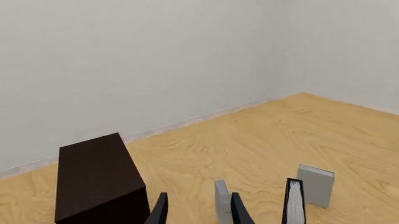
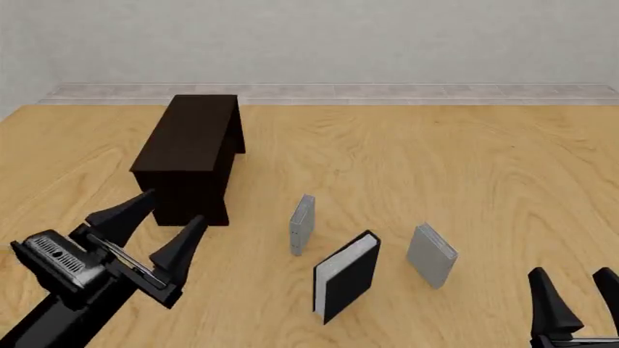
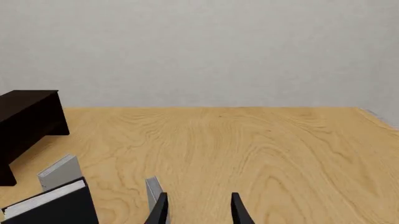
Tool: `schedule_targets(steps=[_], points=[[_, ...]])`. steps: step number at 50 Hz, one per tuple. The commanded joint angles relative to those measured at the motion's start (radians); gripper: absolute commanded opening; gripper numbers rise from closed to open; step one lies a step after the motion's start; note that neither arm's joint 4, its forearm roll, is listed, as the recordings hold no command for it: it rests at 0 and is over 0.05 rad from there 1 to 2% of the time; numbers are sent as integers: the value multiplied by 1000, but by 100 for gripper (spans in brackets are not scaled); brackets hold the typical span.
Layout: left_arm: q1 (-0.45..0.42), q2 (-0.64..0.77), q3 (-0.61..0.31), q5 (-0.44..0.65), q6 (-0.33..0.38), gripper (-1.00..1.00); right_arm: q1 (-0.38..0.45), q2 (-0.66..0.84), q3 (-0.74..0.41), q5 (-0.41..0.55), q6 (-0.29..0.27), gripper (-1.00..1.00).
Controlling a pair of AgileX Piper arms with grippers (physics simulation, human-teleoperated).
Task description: Pick up the book in the middle and place it on the cabinet shelf.
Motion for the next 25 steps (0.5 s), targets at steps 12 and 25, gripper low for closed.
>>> schedule_targets(steps=[12, 25], points=[[-166, 221, -83, -116, 50, 100, 0, 0, 1, -1, 0, 100], [-190, 366, -184, -134, 17, 100, 0, 0, -1, 0, 0, 100]])
